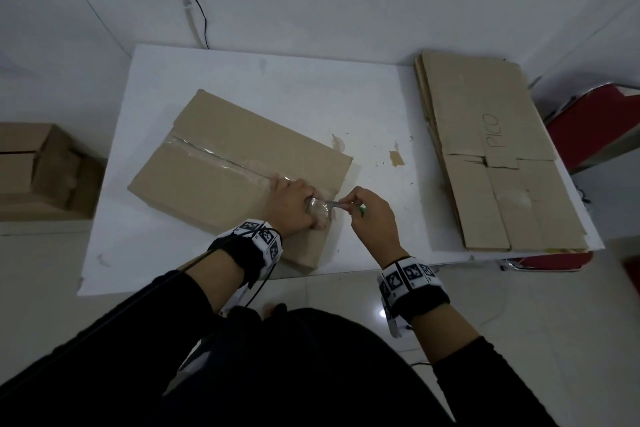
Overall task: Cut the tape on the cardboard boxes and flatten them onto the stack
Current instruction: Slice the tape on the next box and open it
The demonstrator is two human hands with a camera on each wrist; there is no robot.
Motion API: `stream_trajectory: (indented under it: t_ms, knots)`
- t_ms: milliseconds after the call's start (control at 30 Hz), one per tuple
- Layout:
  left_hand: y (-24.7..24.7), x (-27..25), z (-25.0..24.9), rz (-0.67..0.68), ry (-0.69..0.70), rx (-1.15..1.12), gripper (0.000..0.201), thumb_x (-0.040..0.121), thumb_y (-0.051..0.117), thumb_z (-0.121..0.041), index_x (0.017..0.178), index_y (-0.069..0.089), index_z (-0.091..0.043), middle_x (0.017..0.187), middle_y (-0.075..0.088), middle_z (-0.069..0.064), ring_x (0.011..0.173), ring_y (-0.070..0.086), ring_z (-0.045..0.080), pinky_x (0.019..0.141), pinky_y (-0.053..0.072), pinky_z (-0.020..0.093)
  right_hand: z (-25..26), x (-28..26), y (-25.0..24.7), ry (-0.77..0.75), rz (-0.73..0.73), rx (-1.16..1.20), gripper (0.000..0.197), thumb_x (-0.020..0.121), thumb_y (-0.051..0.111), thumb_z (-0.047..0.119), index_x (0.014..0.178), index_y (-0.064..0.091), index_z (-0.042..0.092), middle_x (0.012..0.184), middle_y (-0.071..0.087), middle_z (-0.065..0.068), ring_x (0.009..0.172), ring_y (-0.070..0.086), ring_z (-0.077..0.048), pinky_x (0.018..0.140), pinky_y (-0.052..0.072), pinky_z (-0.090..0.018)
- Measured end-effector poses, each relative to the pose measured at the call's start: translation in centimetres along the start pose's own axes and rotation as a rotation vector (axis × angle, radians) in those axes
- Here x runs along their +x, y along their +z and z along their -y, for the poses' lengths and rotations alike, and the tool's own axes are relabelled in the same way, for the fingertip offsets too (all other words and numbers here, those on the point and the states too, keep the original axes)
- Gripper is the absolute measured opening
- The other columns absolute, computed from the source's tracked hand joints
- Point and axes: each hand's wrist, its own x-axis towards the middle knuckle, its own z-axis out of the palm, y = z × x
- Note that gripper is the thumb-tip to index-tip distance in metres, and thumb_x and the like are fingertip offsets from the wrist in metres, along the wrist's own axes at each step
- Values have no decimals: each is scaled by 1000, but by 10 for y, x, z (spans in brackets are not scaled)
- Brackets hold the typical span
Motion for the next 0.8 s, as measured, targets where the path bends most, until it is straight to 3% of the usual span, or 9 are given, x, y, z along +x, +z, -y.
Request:
stream_trajectory:
  t_ms: [67,167,400,567,800]
  knots:
    - [-3,1,-3,25,-16,9,59,56,81,-56,106,66,-27,100,51,-6,115,41,27,115,7,48,-3,-3,-1,-59,-28,-50,11,94,61,12,85,62,19,82,61,12,76,55,-8,63,48,-33]
    - [-2,0,-6,-10,-32,-41,55,60,83,-53,105,68,-26,95,49,-6,114,40,26,115,4,48,-6,-6,-2,-85,-42,-73,9,94,61,15,87,61,20,84,62,10,75,57,-13,62,50,-37]
    - [5,-2,-1,-82,-13,-102,48,62,81,-51,105,70,-30,95,50,-10,113,40,23,114,8,50,-7,-1,-1,-21,-15,-36,8,94,62,17,87,62,21,80,60,15,77,55,-5,65,47,-28]
    - [7,-1,-1,-103,-21,-110,47,61,82,-50,102,71,-32,91,49,-12,110,42,21,114,8,48,-13,-8,-3,51,29,43,10,93,64,16,86,63,22,78,60,16,74,55,-2,60,38,-17]
    - [6,0,3,-143,-35,-144,44,62,84,-45,101,72,-31,95,52,-10,110,42,19,115,1,39,-6,-5,11,148,7,220,13,90,67,11,82,66,21,79,65,2,79,65,-16,70,51,-29]
